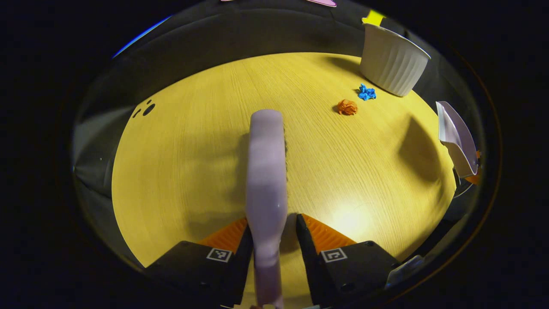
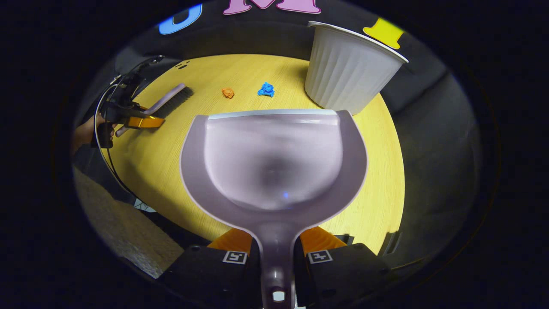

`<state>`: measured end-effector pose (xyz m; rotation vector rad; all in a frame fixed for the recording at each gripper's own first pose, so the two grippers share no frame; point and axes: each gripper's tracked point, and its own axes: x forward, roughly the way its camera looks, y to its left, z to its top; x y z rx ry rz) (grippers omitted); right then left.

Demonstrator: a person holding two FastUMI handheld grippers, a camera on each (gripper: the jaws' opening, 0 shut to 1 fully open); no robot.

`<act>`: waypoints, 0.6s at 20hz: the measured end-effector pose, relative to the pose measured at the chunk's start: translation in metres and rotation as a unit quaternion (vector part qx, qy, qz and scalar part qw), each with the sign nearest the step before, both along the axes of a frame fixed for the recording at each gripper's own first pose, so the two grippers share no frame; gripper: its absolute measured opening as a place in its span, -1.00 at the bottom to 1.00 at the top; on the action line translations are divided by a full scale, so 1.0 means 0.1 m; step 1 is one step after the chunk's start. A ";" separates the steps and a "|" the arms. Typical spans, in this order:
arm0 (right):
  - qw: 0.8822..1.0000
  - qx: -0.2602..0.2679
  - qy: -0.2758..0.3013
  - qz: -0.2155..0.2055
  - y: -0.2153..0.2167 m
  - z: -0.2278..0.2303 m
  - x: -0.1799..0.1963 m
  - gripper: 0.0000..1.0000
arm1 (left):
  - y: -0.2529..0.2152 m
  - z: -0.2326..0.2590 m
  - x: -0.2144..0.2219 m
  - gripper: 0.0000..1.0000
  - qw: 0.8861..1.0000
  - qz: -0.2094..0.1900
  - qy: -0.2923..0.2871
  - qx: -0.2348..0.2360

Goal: Pick up the small broom and dustpan from the desktop, sweep the trash into the dustpan with the broom, and then empty the trash into the garbage bin.

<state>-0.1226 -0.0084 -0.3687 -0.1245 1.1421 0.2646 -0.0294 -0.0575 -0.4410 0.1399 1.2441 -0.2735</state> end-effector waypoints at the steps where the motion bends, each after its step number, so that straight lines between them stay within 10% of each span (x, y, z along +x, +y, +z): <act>1: 1.000 0.000 0.003 0.002 0.01 0.00 -0.01 -0.27 | 0.03 0.01 -0.01 0.12 1.000 0.000 -0.001 0.002; 4: 1.000 0.000 0.015 0.016 0.01 0.02 -0.02 -0.27 | 0.09 0.03 0.04 -0.40 1.000 0.009 -0.011 0.016; 12: 0.991 -0.024 0.105 0.083 0.02 0.02 -0.01 -0.27 | -0.21 0.30 0.63 -0.47 0.996 -0.033 -0.077 0.015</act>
